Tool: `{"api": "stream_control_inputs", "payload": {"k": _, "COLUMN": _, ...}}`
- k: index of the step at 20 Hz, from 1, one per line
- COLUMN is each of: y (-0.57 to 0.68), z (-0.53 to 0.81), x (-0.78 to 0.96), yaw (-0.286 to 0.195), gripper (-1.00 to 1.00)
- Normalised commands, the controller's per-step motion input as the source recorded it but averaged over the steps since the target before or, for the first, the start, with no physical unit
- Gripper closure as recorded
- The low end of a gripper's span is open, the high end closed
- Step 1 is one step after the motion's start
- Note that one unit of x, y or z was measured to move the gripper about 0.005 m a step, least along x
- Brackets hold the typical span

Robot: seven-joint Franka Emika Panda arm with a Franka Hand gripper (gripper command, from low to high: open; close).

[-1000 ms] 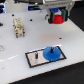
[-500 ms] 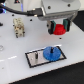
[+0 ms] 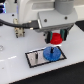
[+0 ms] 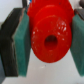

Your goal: Insert the blue gear onto the right peg, followed by the red gear

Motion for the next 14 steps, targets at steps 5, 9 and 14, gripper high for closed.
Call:
{"api": "stream_control_inputs", "payload": {"k": 5, "y": -0.11, "z": -0.21, "x": 0.37, "yaw": 0.0, "gripper": 1.0}}
{"api": "stream_control_inputs", "payload": {"k": 9, "y": -0.01, "z": -0.13, "x": 0.37, "yaw": 0.0, "gripper": 1.0}}
{"api": "stream_control_inputs", "payload": {"k": 14, "y": 0.07, "z": 0.22, "x": 0.26, "yaw": 0.0, "gripper": 1.0}}
